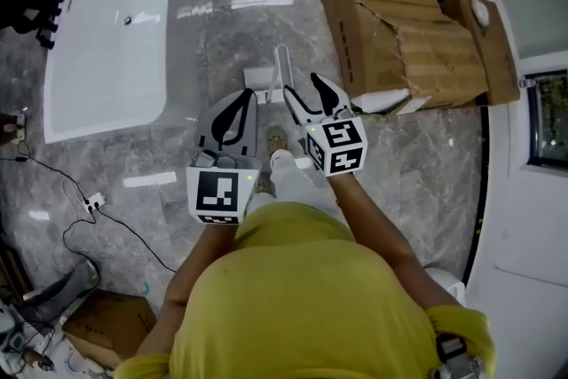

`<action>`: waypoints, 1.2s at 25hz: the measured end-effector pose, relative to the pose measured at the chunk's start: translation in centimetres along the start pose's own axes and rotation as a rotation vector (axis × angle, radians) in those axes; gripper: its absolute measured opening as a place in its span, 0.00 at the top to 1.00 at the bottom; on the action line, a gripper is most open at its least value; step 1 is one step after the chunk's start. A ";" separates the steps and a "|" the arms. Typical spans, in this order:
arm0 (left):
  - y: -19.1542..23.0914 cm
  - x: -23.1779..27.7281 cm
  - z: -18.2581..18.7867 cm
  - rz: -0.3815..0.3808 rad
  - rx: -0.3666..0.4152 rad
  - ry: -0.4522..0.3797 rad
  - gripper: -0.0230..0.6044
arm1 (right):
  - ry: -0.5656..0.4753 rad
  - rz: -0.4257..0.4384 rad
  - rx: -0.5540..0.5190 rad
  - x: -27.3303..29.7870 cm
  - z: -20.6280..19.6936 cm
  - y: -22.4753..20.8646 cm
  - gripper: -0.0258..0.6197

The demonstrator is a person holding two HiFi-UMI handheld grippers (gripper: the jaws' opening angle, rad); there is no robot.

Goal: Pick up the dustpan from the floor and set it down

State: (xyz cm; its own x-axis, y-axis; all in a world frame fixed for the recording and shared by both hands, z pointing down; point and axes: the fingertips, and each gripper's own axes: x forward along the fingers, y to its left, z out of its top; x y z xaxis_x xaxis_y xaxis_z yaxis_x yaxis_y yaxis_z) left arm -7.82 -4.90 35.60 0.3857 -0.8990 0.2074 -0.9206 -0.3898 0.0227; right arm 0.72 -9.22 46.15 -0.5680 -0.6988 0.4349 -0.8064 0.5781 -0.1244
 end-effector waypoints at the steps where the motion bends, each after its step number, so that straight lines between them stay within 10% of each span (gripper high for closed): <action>1: 0.2 0.8 0.0 0.000 -0.005 0.006 0.96 | 0.015 0.010 0.005 0.8 -0.3 -0.4 0.56; 30: 4.1 12.5 -2.4 0.061 -0.057 0.160 0.96 | 0.452 0.636 0.530 11.6 -9.2 -1.1 0.54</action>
State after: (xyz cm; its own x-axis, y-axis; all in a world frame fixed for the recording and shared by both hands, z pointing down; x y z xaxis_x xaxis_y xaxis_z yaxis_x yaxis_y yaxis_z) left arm -6.95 -17.26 40.61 0.3191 -0.8755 0.3630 -0.9456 -0.3197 0.0602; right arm -3.49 -14.13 59.53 -0.8993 -0.0238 0.4366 -0.3997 0.4499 -0.7986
